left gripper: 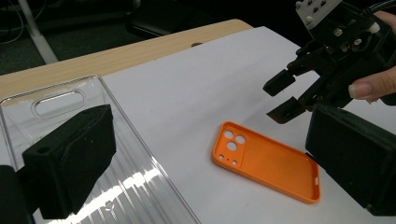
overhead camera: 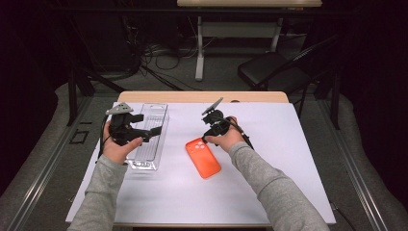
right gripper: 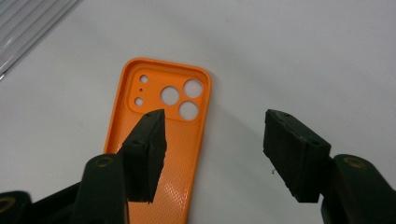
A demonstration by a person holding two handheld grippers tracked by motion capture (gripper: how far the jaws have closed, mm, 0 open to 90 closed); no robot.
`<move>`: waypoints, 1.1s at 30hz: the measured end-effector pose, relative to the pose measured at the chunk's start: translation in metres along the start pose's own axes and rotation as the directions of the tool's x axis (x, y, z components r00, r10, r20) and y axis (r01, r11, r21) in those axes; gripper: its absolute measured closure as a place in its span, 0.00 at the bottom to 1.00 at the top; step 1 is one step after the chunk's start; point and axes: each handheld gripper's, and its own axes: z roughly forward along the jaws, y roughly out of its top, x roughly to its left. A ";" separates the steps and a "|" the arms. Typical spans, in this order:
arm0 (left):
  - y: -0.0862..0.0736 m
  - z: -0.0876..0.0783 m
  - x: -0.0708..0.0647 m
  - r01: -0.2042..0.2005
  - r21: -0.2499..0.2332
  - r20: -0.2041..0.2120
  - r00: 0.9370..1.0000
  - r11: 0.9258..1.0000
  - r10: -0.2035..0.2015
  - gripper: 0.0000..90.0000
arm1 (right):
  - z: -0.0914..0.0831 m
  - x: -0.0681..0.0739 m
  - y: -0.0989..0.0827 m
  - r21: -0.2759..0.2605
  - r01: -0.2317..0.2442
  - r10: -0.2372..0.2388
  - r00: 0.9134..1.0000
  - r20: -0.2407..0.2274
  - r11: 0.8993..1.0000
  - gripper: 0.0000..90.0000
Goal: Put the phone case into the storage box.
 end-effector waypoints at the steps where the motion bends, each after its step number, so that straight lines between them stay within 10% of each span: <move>1: 0.000 0.000 0.000 -0.001 0.000 0.001 1.000 1.000 0.001 0.03 | 0.001 0.000 0.001 0.005 -0.003 0.003 1.000 0.000 1.000 0.46; 11: -0.001 -0.001 0.002 0.009 0.001 0.003 1.000 1.000 -0.009 0.04 | 0.013 0.001 0.005 0.070 -0.081 0.082 0.996 -0.020 0.994 0.49; 33: -0.001 -0.002 0.003 0.013 -0.001 0.005 1.000 1.000 -0.013 0.05 | 0.032 0.004 0.002 0.171 -0.096 0.102 0.994 -0.031 0.981 0.62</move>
